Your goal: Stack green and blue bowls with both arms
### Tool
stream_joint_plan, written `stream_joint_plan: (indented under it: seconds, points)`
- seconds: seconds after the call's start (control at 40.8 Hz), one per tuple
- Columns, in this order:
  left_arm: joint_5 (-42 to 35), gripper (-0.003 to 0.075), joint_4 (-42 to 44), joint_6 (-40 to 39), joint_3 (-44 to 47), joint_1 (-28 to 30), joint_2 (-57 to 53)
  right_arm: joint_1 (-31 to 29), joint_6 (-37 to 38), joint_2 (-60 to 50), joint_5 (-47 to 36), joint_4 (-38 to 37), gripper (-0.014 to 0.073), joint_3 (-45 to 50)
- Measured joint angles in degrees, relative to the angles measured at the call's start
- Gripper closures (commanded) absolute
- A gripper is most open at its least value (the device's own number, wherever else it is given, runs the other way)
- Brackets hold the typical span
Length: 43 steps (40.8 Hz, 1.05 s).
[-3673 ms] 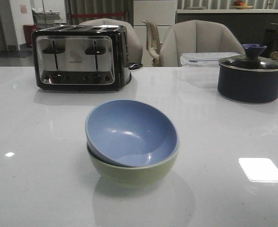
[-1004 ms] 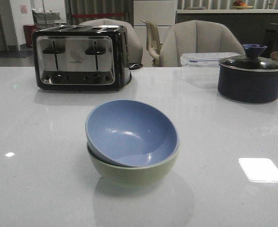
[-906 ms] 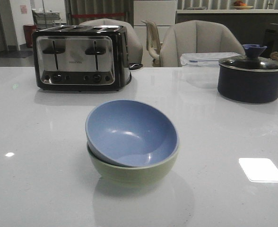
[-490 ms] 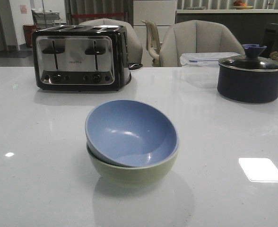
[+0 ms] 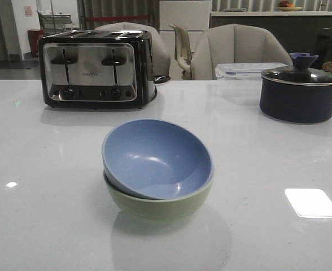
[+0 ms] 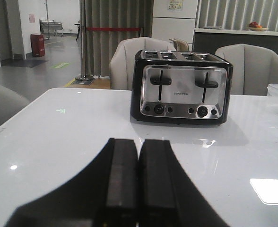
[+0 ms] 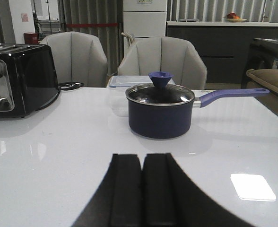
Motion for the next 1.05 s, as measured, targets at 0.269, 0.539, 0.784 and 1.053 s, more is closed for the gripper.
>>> stream_joint_plan:
  seconds: [0.269,0.539,0.784,1.053]
  points:
    - [0.0,0.062,0.0,0.0,0.0,0.0,0.0,0.0,3.5,0.0,-0.1,-2.2,0.0559,0.0]
    - [0.0,0.062,0.0,0.0,0.0,0.0,0.0,1.5,3.5,0.0,0.2,-2.4,0.0559,0.0]
    - [0.0,0.062,0.0,0.0,0.0,0.0,0.0,2.5,3.6,0.0,0.6,-2.4,0.0559,0.0]
    - [0.0,0.062,0.1,0.0,0.0,0.0,0.0,2.4,3.6,0.0,0.6,-2.4,0.0559,0.0]
